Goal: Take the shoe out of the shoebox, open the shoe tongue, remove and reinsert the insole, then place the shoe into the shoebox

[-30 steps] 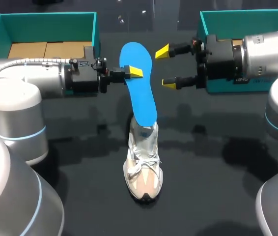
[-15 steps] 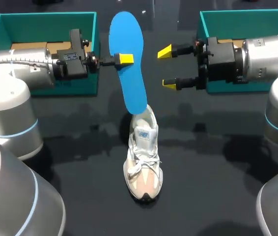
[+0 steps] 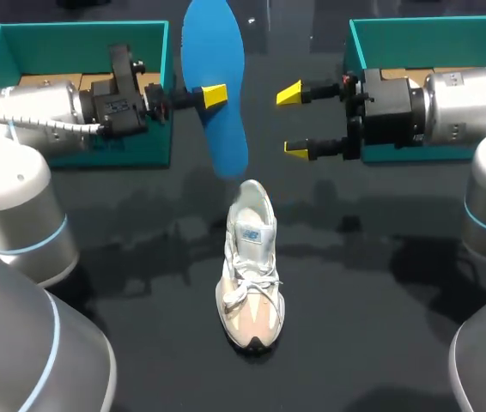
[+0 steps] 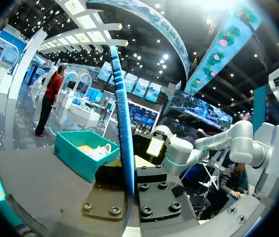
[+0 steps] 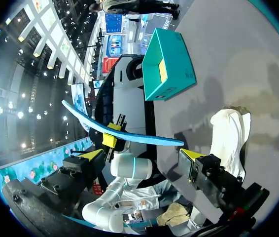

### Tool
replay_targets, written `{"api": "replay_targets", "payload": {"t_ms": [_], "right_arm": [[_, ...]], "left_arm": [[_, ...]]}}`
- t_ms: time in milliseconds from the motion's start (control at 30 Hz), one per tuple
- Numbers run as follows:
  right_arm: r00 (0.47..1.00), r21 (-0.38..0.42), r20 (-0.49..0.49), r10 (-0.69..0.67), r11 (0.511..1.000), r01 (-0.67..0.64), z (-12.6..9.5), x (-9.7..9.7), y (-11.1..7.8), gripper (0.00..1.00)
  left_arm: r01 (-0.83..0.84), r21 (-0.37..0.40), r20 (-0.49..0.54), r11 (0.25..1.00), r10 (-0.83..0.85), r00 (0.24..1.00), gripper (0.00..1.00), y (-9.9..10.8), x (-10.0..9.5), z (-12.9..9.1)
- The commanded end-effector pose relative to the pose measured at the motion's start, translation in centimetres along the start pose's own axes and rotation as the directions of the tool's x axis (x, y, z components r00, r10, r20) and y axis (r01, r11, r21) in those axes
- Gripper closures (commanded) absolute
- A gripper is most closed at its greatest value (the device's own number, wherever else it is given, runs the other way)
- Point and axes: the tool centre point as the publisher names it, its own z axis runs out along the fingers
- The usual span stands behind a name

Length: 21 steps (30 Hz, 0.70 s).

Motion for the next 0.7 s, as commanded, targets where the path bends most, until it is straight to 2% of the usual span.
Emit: {"api": "replay_targets", "payload": {"t_ms": [33, 267, 433, 533, 700], "right_arm": [[1.0, -0.001, 0.001, 0.0, 1.0, 0.0, 0.2, 0.0, 0.1, 0.0], [1.0, -0.001, 0.001, 0.0, 1.0, 0.0, 0.2, 0.0, 0.1, 0.0], [1.0, -0.001, 0.001, 0.0, 1.0, 0.0, 0.2, 0.0, 0.1, 0.0], [1.0, -0.001, 0.001, 0.0, 1.0, 0.0, 0.2, 0.0, 0.1, 0.0], [1.0, -0.001, 0.001, 0.0, 1.0, 0.0, 0.2, 0.0, 0.1, 0.0]], "left_arm": [[-0.237, 0.106, -0.072, 0.966, 0.245, 0.967, 1.0, -0.2, -0.2, -0.1], [-0.47, 0.17, -0.094, 0.866, 0.489, 0.867, 1.0, -0.4, 0.0, 0.0], [-0.582, 0.168, -0.123, 0.796, 0.603, 0.788, 1.0, -0.4, 0.1, -0.2], [-0.667, 0.176, -0.129, 0.724, 0.689, 0.713, 1.0, -0.6, 0.2, -0.3], [-0.752, 0.148, -0.155, 0.643, 0.766, 0.624, 1.0, -0.4, -0.2, -1.2]]}}
